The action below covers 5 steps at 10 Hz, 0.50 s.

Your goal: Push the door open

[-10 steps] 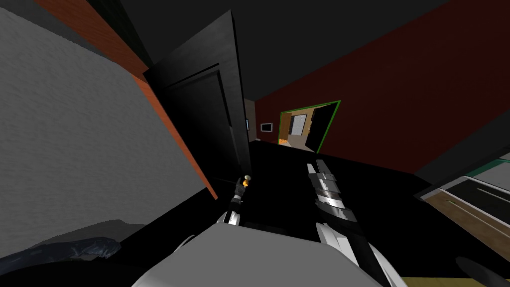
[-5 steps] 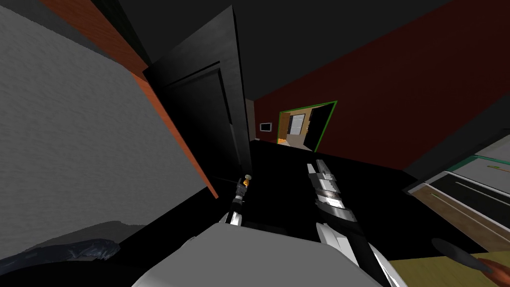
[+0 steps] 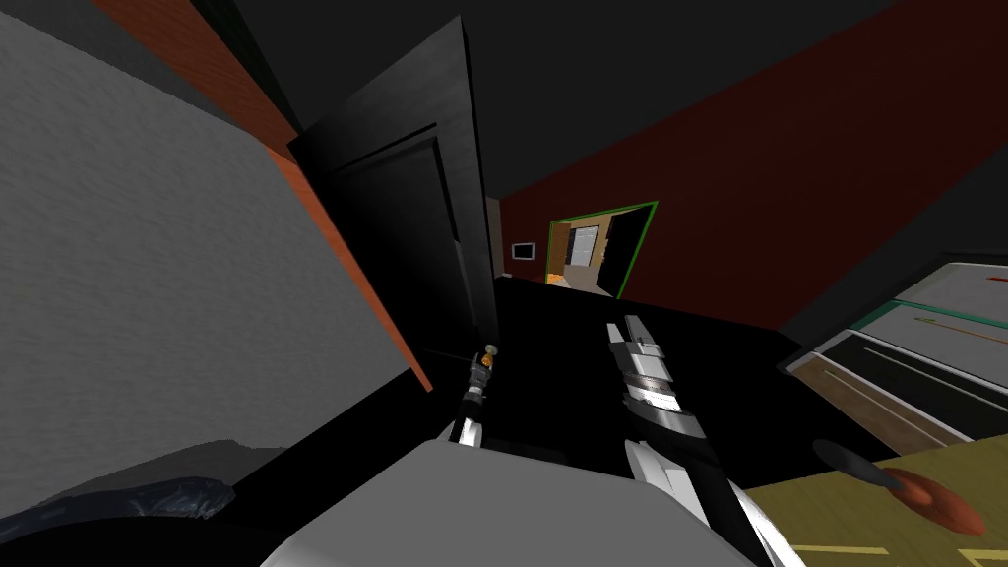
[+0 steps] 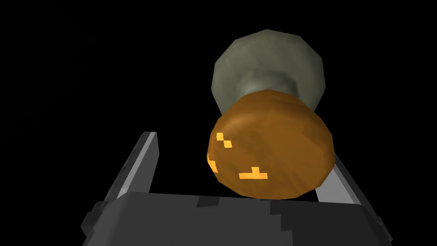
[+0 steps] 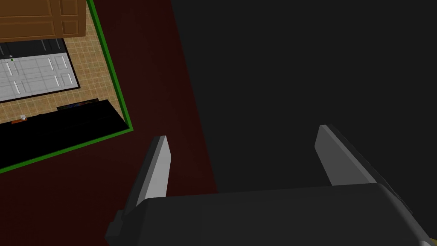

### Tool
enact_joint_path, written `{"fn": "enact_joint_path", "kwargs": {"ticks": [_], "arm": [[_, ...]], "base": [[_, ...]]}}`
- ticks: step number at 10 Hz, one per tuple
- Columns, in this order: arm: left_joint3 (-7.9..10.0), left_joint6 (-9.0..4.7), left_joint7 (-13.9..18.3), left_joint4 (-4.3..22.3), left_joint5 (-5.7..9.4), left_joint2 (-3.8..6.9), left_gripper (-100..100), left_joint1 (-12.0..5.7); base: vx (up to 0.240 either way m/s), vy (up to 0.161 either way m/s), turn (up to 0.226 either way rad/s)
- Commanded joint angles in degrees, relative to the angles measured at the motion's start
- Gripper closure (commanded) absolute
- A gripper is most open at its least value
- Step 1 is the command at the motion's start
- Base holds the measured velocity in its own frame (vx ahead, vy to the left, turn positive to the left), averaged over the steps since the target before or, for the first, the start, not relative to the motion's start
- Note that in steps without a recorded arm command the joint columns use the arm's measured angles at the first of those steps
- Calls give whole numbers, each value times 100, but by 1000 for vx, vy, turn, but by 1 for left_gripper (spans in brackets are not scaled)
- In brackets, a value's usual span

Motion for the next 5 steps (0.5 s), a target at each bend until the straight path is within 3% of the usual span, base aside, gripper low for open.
{"fn": "enact_joint_path", "kwargs": {"ticks": [1, 5], "arm": [[-21, -36, 189, 58, 47, -40, -100, -56], [-151, 40, 810, -55, 317, -178, -100, -32]], "base": [[-52, 23, -21], [-58, 28, -35]]}}
